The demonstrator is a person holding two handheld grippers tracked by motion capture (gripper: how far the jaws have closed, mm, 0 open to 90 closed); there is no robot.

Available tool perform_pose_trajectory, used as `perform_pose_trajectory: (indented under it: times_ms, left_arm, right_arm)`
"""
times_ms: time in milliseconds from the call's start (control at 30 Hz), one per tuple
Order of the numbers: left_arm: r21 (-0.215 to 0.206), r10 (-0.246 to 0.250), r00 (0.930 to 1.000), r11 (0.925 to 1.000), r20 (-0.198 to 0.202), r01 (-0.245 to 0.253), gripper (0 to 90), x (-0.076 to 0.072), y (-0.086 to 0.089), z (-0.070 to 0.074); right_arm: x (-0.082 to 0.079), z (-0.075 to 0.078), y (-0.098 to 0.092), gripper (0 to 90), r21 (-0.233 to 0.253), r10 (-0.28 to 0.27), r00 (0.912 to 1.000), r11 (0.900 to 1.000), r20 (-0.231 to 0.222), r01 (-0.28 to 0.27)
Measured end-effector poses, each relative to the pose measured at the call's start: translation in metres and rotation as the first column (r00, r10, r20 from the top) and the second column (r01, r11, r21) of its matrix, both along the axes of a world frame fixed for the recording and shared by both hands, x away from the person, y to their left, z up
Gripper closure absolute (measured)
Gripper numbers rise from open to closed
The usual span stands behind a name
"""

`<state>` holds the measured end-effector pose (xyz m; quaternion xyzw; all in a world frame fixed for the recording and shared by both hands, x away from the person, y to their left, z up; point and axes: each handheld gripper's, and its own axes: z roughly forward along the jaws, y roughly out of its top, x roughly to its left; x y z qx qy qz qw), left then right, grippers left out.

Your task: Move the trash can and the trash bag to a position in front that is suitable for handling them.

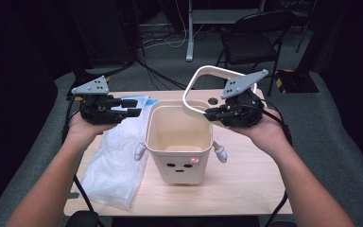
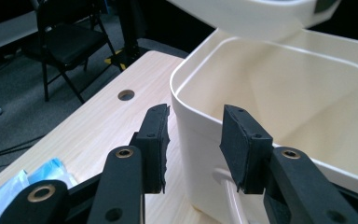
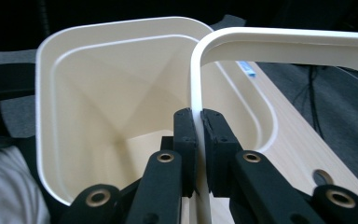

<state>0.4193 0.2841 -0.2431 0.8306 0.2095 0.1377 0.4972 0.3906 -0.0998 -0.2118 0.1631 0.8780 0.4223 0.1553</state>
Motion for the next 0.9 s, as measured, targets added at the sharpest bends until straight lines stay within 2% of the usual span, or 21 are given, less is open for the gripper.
perform_pose_trajectory:
  times_ms: [367,400,667,900]
  left_arm:
    - [0.012,0.004,1.0,0.9999,0.005,-0.004,59.7,-0.011,0.007,-0.013]
    - [0.01,0.009,0.9999,0.9999,0.008,-0.009,59.6,-0.014,0.009,-0.014]
    - [0.022,0.019,0.9995,0.9995,0.024,-0.02,58.2,-0.021,0.012,-0.025]
    - [0.02,0.032,0.9995,0.9993,-0.001,-0.032,58.1,-0.019,0.017,-0.037]
  right_arm:
    - [0.01,-0.002,-0.022,84.6,0.009,-0.088,0.9961,0.996,0.009,0.088]
    - [0.012,-0.001,-0.027,84.6,0.012,-0.112,0.9936,0.994,0.013,0.112]
    - [0.016,-0.005,-0.043,84.5,0.006,-0.185,0.9824,0.983,0.027,0.184]
    - [0.02,-0.017,-0.054,84.5,-0.004,-0.228,0.9733,0.974,0.026,0.228]
